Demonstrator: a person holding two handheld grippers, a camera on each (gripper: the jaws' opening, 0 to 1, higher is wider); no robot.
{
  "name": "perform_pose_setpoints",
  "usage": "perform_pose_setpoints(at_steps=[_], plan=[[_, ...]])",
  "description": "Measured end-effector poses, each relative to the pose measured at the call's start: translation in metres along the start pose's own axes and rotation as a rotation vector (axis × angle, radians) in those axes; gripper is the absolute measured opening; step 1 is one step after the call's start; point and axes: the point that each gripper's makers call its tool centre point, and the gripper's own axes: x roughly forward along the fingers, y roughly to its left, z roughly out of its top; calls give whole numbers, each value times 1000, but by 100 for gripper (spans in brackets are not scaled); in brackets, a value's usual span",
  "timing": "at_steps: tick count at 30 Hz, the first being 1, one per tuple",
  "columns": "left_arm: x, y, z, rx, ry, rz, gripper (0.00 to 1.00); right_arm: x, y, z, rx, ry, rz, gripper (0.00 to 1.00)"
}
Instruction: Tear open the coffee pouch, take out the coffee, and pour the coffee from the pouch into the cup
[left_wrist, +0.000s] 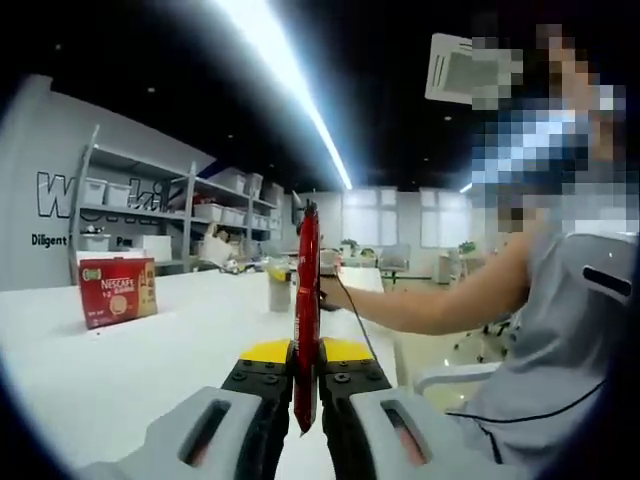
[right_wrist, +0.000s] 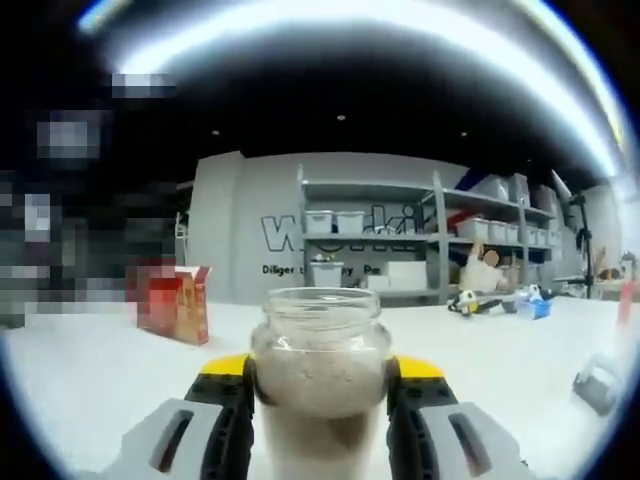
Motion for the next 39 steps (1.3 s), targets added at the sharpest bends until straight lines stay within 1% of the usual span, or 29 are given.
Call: perform_pose_setpoints(at_steps=[4,10,12,15,18,22,26,32,36,37,39], plan=[[-3,1,2,11,1,9,12,-11,14,1,1,-11,36,51],[-5,0,6,12,-12,11,12,-25,36,2,1,-9,93,51],[-5,-2,7,15,-11,9,12,-30,43,2,1,-12,110,51],[-4,-5,6,21,-4,7,12,-39,57,3,4,-20,156,51],[-4,-6,6,25,-4,5,12,-47,68,4,4,-16,189,51],[-3,-7,6,24,-5,4,12,-54,80,4,6,-13,222,51],[-2,-9,6,29,-1,2,12,-61,95,5,10,-26,256,51],[-3,-11,7,31,-2,2,12,-69,129,7,10,-39,305,52],[-1,-11,6,32,1,1,12,-69,148,7,16,-52,327,52],[-1,-12,6,32,0,-1,12,-69,150,7,16,-53,329,52],[-1,-12,7,32,-2,-4,12,-70,167,8,20,-60,351,52]])
